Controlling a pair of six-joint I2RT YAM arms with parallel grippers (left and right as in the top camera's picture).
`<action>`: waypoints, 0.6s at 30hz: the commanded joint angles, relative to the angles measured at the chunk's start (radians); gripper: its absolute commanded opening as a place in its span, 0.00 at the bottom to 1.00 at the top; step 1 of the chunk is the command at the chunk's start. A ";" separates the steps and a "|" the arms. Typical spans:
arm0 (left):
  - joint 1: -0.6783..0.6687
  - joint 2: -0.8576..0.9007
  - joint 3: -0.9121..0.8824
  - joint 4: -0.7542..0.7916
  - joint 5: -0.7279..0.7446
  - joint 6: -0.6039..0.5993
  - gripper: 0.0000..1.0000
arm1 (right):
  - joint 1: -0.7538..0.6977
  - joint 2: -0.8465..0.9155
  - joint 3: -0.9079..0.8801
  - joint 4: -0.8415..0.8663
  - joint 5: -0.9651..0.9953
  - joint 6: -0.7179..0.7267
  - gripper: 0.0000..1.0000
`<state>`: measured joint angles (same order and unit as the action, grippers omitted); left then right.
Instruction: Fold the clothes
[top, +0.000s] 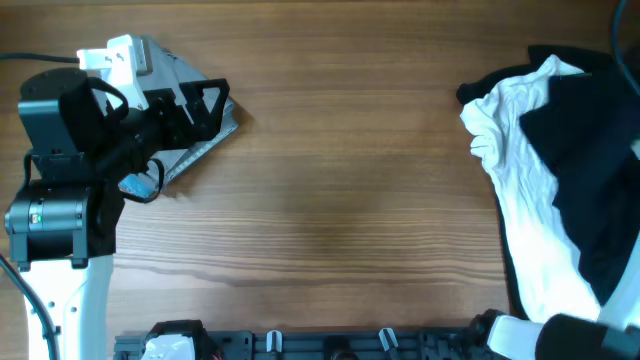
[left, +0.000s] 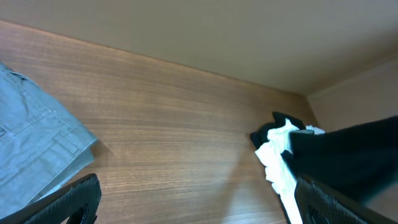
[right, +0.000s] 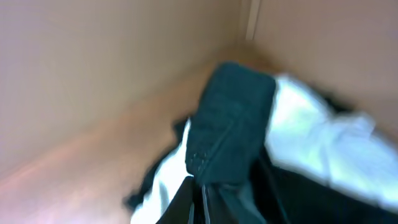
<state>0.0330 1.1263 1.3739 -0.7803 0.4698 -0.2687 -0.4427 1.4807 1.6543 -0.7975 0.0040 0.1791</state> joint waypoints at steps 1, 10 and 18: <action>0.003 -0.010 0.021 0.003 0.012 -0.005 1.00 | 0.005 0.069 0.007 -0.074 -0.042 0.052 0.04; 0.003 -0.008 0.021 0.003 0.012 -0.005 1.00 | 0.007 0.185 0.006 -0.246 -0.039 0.110 0.08; 0.003 -0.007 0.021 0.003 0.013 -0.005 1.00 | 0.007 0.216 0.006 -0.259 0.029 0.128 0.05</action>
<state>0.0330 1.1263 1.3739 -0.7807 0.4698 -0.2687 -0.4393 1.6890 1.6535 -1.0504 -0.0185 0.2840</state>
